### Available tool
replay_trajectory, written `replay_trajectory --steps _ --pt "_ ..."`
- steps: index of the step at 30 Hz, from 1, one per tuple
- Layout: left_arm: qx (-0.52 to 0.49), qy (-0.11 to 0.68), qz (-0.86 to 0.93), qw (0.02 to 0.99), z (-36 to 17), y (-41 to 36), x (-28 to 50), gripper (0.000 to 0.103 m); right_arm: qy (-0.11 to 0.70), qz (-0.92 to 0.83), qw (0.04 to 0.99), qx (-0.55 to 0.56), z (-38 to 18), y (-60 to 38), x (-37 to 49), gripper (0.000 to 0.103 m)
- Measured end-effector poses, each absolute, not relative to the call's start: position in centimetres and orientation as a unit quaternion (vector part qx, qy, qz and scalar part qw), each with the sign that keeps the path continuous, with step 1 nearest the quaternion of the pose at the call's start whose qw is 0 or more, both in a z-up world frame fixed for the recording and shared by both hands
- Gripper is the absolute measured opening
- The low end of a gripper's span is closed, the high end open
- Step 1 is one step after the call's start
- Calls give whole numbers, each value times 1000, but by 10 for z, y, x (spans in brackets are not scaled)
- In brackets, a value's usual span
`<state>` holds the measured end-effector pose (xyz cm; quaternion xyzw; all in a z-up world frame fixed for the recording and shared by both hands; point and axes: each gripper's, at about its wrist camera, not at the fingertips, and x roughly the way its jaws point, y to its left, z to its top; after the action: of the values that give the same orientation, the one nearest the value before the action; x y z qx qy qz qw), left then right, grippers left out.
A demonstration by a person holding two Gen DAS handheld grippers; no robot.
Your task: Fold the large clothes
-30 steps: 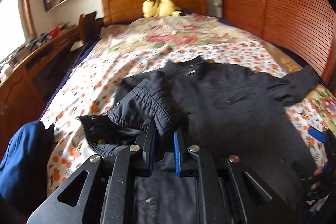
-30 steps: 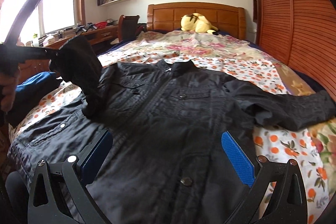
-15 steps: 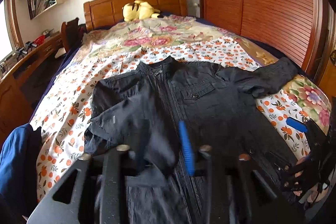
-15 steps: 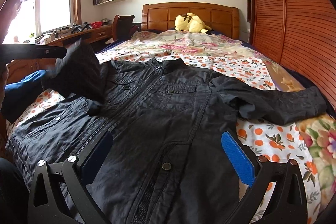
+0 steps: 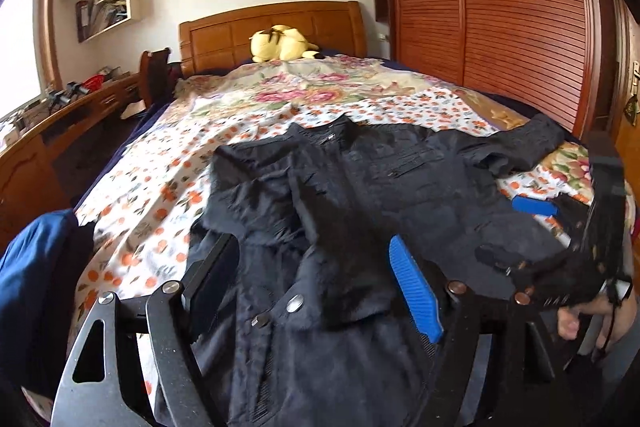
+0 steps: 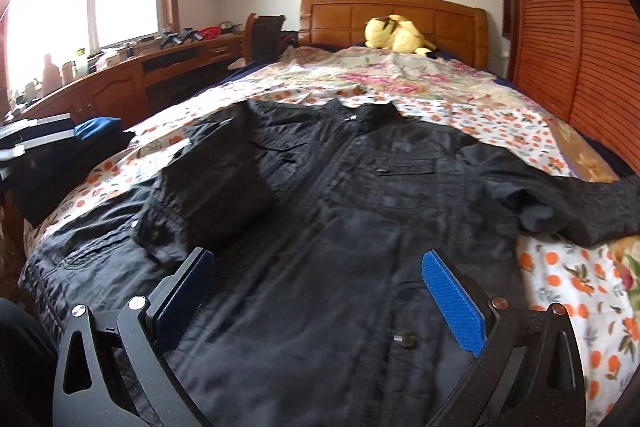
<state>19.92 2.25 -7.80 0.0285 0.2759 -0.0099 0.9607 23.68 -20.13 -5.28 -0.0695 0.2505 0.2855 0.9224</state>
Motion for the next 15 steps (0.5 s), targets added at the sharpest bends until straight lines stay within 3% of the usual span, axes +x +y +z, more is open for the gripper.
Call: replay_trajectory --steps 6,15 --pt "-7 291 18 957 -112 65 190 78 247 291 920 -87 -55 -180 235 103" --pt "-21 268 42 962 -108 94 172 78 250 329 906 -88 -58 -145 238 103"
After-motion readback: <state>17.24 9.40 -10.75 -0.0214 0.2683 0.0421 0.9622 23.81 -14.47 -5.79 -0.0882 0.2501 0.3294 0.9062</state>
